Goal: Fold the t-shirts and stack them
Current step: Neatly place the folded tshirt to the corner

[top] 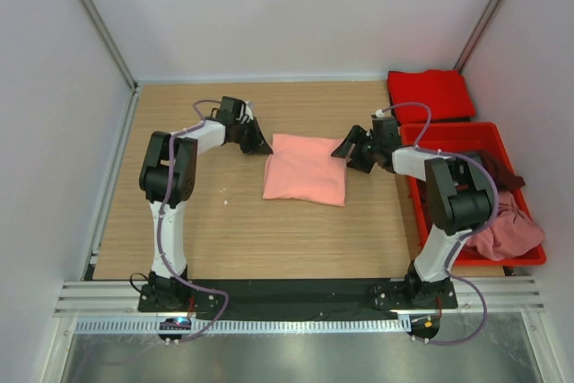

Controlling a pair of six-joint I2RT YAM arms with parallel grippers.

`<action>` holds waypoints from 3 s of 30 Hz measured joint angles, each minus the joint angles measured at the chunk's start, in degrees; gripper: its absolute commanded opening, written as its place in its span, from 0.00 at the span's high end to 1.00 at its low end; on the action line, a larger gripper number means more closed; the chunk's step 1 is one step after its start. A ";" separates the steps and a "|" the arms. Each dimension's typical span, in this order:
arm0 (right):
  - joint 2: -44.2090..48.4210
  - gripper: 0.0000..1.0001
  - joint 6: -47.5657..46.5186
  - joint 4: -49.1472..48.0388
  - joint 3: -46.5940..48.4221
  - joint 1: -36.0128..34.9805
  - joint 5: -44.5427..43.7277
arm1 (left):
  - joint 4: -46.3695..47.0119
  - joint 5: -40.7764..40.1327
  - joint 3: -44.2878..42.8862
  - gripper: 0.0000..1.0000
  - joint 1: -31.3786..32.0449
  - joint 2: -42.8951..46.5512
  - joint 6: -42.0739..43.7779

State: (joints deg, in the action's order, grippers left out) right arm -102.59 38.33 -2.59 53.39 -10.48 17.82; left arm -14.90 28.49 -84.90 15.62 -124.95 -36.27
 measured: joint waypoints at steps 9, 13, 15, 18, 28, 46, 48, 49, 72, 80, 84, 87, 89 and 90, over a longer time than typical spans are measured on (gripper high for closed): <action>-2.91 0.28 2.38 -6.51 0.70 -0.87 3.02 | 1.44 -0.09 1.20 1.00 -0.02 0.44 -1.05; -2.93 0.34 2.62 -9.88 -1.01 -0.81 4.00 | 1.88 -0.28 1.57 1.00 0.00 0.61 -1.07; -2.91 0.36 2.58 -11.30 -1.84 -0.74 4.11 | 2.05 -0.31 1.68 1.00 0.00 0.63 -1.11; -2.91 0.44 2.40 -12.96 -2.91 -0.42 4.15 | 2.32 -0.42 1.92 1.00 0.00 0.76 -1.25; -3.43 0.99 -1.16 -15.06 -5.07 0.28 5.07 | 1.99 -1.22 2.16 0.99 -0.02 1.29 -2.54; -1.68 0.99 -19.78 18.25 19.89 0.31 -0.79 | -23.76 -13.46 -2.47 0.49 -5.73 25.05 -0.72; -3.02 0.99 -22.05 20.85 24.70 0.31 -2.47 | -24.13 -13.75 0.09 0.49 -5.44 28.79 -0.22; -3.63 0.99 -23.02 21.79 26.49 0.31 -3.26 | -24.13 -13.60 1.51 0.49 -5.40 30.05 -0.02; -23.12 0.99 -46.12 35.21 62.25 11.74 -18.23 | -25.66 -7.80 12.83 0.48 -5.11 35.82 3.48; -24.83 0.99 -49.59 34.97 67.93 14.69 -18.29 | -25.24 -5.60 12.85 0.48 -5.11 35.82 3.52; -29.03 0.99 -51.28 36.11 76.46 14.99 -16.96 | -25.16 -4.90 12.90 0.48 -5.11 35.82 3.54; -31.45 0.99 -52.96 37.20 80.96 15.56 -15.30 | -25.11 -4.76 13.05 0.48 -5.11 35.85 3.56; -32.22 0.99 -53.55 38.27 82.40 16.55 -13.79 | -25.05 -4.48 13.05 0.48 -5.11 35.85 3.56; -32.52 0.99 -53.88 38.77 82.99 17.33 -13.07 | -25.03 -4.35 13.05 0.48 -5.11 35.85 3.56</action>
State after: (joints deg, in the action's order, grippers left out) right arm -135.11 -15.55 36.18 136.38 6.85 4.75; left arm -39.92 24.14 -71.85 10.50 -89.10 -32.71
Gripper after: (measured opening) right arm 0.088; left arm 0.521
